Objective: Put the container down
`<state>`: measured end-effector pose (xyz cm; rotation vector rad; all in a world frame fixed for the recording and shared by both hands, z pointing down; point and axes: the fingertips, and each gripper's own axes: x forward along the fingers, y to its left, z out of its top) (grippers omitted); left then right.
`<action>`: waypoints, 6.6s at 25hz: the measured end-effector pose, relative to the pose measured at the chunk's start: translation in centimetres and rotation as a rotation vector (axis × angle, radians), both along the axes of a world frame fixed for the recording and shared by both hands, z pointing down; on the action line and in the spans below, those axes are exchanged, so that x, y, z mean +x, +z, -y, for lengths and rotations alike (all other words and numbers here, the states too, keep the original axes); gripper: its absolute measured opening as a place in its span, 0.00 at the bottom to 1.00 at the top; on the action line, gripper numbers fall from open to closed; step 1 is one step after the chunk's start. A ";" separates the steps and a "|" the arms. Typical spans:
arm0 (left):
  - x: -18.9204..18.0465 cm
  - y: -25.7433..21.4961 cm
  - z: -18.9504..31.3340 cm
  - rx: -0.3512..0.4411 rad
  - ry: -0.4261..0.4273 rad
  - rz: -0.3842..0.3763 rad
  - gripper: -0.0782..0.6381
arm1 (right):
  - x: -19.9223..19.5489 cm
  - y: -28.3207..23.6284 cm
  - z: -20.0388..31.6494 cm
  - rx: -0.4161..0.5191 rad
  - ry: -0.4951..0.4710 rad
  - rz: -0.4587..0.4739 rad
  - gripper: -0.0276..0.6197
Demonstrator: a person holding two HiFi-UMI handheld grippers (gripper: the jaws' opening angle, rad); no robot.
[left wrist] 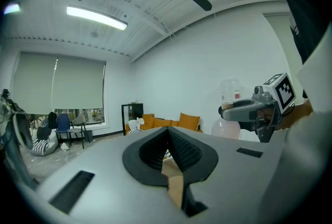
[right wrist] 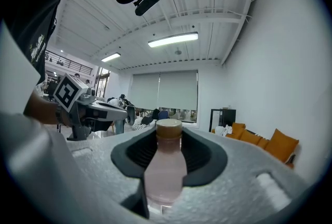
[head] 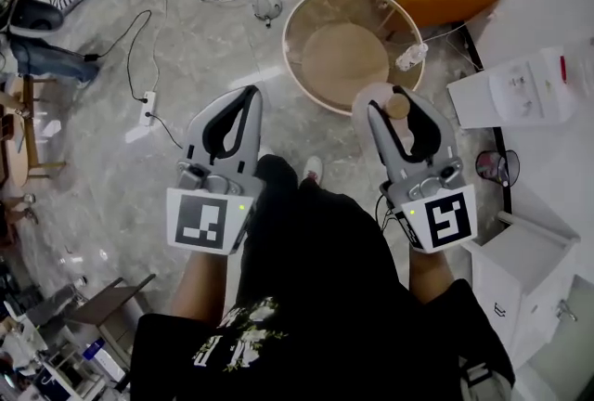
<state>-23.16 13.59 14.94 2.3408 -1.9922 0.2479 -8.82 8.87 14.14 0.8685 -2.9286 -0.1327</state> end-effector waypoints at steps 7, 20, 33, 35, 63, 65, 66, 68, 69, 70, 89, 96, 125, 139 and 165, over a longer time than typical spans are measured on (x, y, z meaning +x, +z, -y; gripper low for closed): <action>-0.2 0.1 5.6 0.006 0.055 -0.001 0.13 | 0.1 0.3 4.4 -0.008 0.047 -0.005 0.25; -2.1 1.4 17.8 -0.018 0.172 -0.006 0.13 | -1.6 2.2 14.7 -0.044 0.162 -0.015 0.25; -1.3 1.6 34.2 -0.053 0.474 0.000 0.13 | -2.0 2.8 27.0 -0.094 0.435 -0.024 0.25; -0.4 2.0 36.6 -0.057 0.529 0.005 0.13 | -1.3 3.4 28.7 -0.110 0.488 -0.028 0.25; 13.2 23.1 47.3 -0.338 0.792 0.035 0.13 | 11.8 25.0 38.7 -0.371 0.766 -0.102 0.25; 13.7 25.2 47.4 -0.356 0.788 0.026 0.13 | 11.9 27.5 38.8 -0.399 0.749 -0.115 0.25; 13.9 26.3 47.4 -0.365 0.787 0.027 0.13 | 11.9 28.7 38.9 -0.411 0.739 -0.122 0.25; 14.1 28.7 47.6 -0.390 0.785 0.038 0.13 | 11.8 31.2 39.2 -0.429 0.722 -0.130 0.25; 14.2 30.1 47.7 -0.407 0.781 0.040 0.13 | 11.8 32.4 39.3 -0.437 0.717 -0.132 0.25; 14.3 31.4 47.8 -0.423 0.776 0.040 0.13 | 11.8 33.7 39.4 -0.445 0.713 -0.134 0.25; 17.3 47.9 45.8 -0.611 0.792 0.039 0.13 | 14.9 55.8 39.0 -0.630 0.698 -0.237 0.25; 17.9 52.1 44.7 -0.656 0.803 0.031 0.13 | 16.2 62.3 40.2 -0.640 0.722 -0.237 0.25; 17.2 56.8 43.0 -0.701 0.794 0.024 0.13 | 17.1 69.9 41.4 -0.661 0.767 -0.229 0.25; 17.0 58.0 43.9 -0.683 0.785 0.043 0.13 | 16.6 70.3 41.2 -0.624 0.779 -0.230 0.26; 15.6 57.1 44.6 -0.675 0.750 0.032 0.13 | 15.7 65.6 41.6 -0.530 0.817 -0.219 0.34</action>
